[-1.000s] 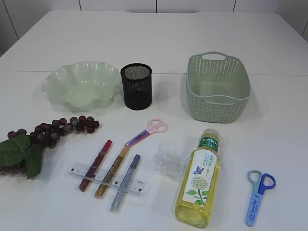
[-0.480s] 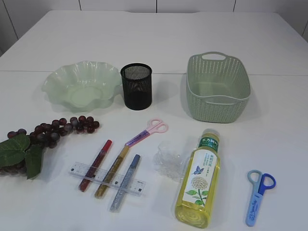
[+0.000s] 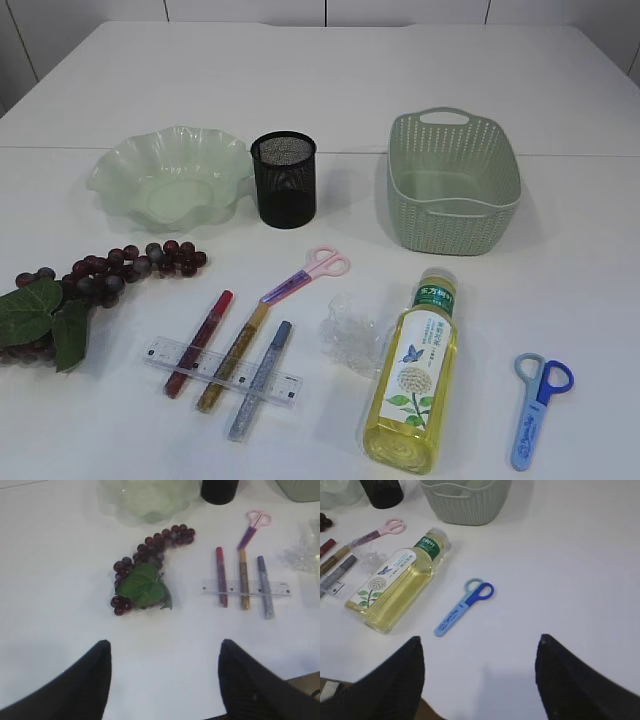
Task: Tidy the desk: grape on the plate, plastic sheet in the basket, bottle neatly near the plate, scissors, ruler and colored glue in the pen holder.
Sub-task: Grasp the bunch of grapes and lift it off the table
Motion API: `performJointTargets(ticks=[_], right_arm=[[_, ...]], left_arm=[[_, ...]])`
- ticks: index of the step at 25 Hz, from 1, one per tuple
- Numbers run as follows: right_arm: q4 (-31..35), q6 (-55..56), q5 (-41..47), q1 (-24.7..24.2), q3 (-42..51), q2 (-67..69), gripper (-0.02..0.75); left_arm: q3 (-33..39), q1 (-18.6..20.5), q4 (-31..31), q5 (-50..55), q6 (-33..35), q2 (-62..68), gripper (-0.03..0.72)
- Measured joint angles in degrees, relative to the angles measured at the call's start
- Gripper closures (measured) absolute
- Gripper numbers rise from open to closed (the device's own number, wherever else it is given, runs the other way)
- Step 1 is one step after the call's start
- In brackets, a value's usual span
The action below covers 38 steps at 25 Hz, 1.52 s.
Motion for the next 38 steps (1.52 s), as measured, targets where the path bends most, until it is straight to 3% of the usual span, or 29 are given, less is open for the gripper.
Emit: performJointTargets(ticks=[8,13,18,24,28,38], right_arm=[[0.46,6.05,3.96,0.0,-5.72,10.98,0.199],[6.25,8.58,3.96,0.0,-10.33,21.39,0.199],[11.37,10.55,3.84,0.0,-11.82,28.58,0.199],[14.94,11.01,3.71,0.0,-11.89,30.81,0.199],[15.63,11.09,3.71,0.0,-11.89,30.81,0.199],[16.61,11.22,3.71,0.0,-11.89,30.91,0.2]], left_arm=[[-7.53,0.0,10.02,1.19,-4.92,14.01,0.2],[-12.73,0.0,16.18,0.96,-7.52,22.73,0.2],[-16.8,0.0,16.66,0.21,-8.1,34.04,0.195],[-22.6,0.0,14.54,-0.66,-8.45,48.65,0.109],[-26.19,0.0,13.33,-1.98,-8.58,57.87,0.09],[-27.07,0.0,13.03,-3.47,-8.7,73.45,0.088]])
